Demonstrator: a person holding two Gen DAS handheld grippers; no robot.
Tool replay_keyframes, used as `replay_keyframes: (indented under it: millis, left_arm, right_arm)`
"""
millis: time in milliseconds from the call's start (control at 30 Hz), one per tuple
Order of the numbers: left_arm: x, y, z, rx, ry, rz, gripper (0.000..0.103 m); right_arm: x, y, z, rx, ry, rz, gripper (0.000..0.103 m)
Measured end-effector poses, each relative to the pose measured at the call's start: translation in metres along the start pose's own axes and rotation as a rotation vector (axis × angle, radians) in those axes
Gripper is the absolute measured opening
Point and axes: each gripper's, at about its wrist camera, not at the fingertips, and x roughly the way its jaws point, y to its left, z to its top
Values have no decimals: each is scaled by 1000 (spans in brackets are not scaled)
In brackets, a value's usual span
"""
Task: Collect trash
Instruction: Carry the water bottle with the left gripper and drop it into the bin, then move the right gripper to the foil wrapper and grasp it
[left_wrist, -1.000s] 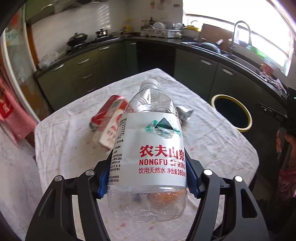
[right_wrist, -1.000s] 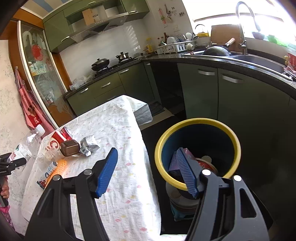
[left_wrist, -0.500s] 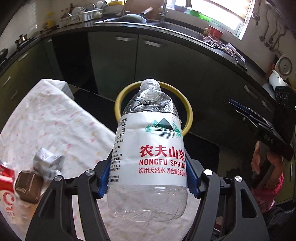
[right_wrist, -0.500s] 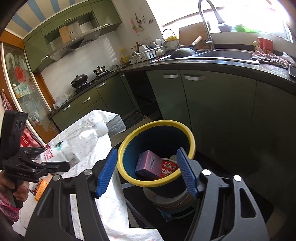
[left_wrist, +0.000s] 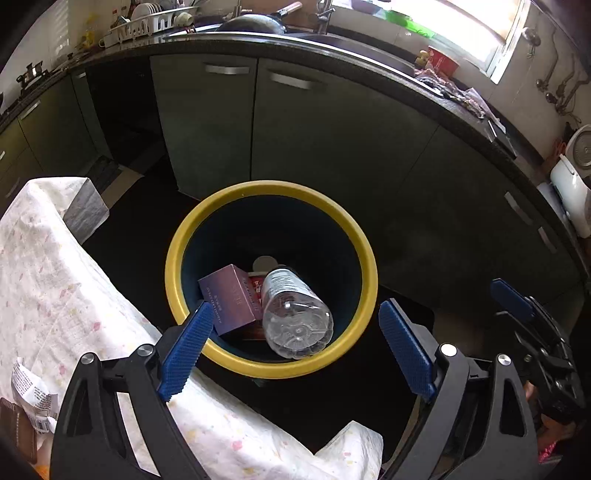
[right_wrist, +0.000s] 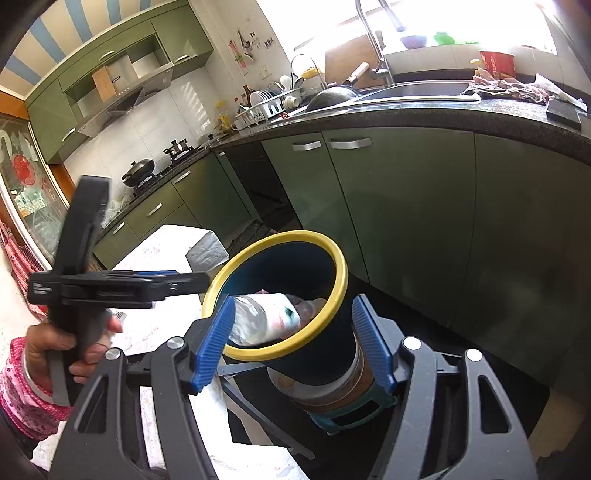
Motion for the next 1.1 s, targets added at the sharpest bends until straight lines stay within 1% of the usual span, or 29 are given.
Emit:
replay_keyframes:
  millis: [100,167,267,333,433,500,633,767,900,1033,1100]
  left_arm:
    - [-43,14,-19,-4,-68,0,90]
    - [-70,23,-32,-12,-116,5,92]
    - [-115,43,-59,-26,-197,48,96]
    - [-144,61,-79,-40,-252,115,98]
    - [-188,96,-113,-92,-332,225,98]
    - [-210,120,-132,-140,-366,290,98]
    - [-253,185,-181,-264,-428,404,98]
    - [-279,246,-227,-372,-464,499,98]
    - [-287,294,-271,-463,-481,597,98]
    - [-282,331,-307,-530,-490,639,98]
    - [-273,342,-318,-561,-485,644,98]
  right_arm:
    - [2,4,-2,-5,6,11,63]
    - [5,10,-3,-14,13,20,63]
    - [10,22,-3,-37,27,30,63]
    - [13,34,-3,-57,38,34,63]
    - [20,56,-5,-95,57,45,63]
    - [27,74,-6,-125,76,58,63]
    - [43,116,-8,-196,119,91,63]
    - [64,161,-15,-272,175,144,63]
    - [89,211,-28,-366,240,206,63]
    - [116,256,-41,-469,304,284,65]
    - [128,276,-44,-528,321,315,70]
